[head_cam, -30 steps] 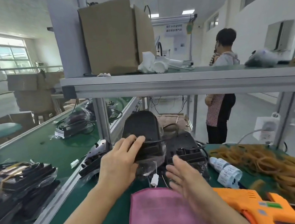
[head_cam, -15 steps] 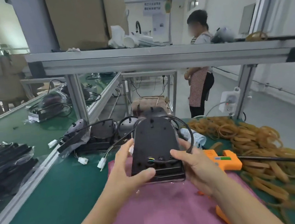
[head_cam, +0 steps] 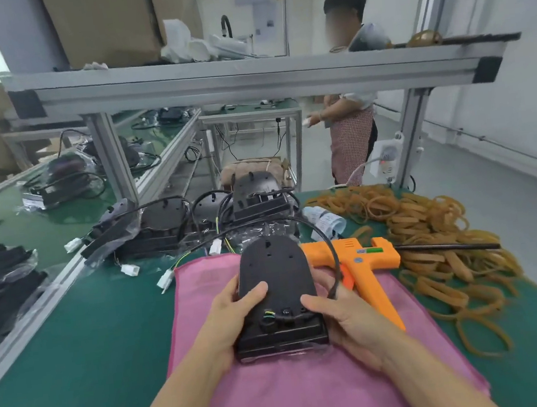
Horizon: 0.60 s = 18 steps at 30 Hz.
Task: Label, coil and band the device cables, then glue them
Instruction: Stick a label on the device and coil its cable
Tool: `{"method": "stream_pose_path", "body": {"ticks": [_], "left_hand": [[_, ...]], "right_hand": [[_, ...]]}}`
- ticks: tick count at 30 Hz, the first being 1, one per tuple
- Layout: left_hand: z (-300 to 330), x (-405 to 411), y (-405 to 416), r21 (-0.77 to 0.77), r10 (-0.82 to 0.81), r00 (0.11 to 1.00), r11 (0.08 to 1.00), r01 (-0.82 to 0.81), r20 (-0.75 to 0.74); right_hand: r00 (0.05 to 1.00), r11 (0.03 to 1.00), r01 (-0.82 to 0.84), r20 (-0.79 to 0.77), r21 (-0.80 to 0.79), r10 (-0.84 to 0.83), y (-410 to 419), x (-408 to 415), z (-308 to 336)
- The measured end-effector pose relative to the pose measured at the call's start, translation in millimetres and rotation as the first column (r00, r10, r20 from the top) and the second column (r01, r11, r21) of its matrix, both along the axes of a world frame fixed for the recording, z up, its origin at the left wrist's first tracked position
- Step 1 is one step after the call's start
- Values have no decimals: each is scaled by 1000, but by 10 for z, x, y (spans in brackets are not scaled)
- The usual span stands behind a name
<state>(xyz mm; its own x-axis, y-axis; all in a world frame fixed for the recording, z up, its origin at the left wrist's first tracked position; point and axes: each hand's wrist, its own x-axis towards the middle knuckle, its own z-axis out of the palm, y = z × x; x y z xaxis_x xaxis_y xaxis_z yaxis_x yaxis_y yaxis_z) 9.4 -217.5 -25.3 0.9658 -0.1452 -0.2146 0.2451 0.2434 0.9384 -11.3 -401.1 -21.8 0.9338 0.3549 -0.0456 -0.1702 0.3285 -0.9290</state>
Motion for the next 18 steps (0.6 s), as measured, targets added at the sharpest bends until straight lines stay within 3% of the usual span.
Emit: {"method": "stream_pose_path", "body": {"ticks": [5, 9, 10, 12, 13, 14, 16, 18], "left_hand": [[-18, 1, 28, 122, -44, 997, 992, 35, 71], [4, -4, 32, 207, -92, 991, 976, 71, 96], [10, -7, 32, 226, -95, 990, 972, 70, 101], [22, -13, 41, 239, -101, 991, 968, 77, 90], [30, -18, 52, 238, -123, 989, 966, 102, 76], [39, -19, 66, 240, -156, 986, 961, 137, 62], [49, -21, 87, 253, -212, 976, 948, 192, 55], [53, -23, 92, 268, -217, 974, 944, 193, 62]], "right_hand": [[999, 966, 5, 44, -260, 7, -78, 1, -41], [989, 815, 59, 145, -576, 31, -38, 22, 44], [980, 717, 106, 193, -689, 40, -26, 26, 70], [959, 373, 236, 276, -897, 58, -7, 40, 132], [952, 183, 287, 300, -940, 50, -5, 58, 158], [948, 63, 315, 317, -947, 30, -10, 79, 181], [943, 37, 332, 333, -942, 4, -22, 95, 227], [963, 201, 266, 267, -943, -19, -54, 90, 260]]}}
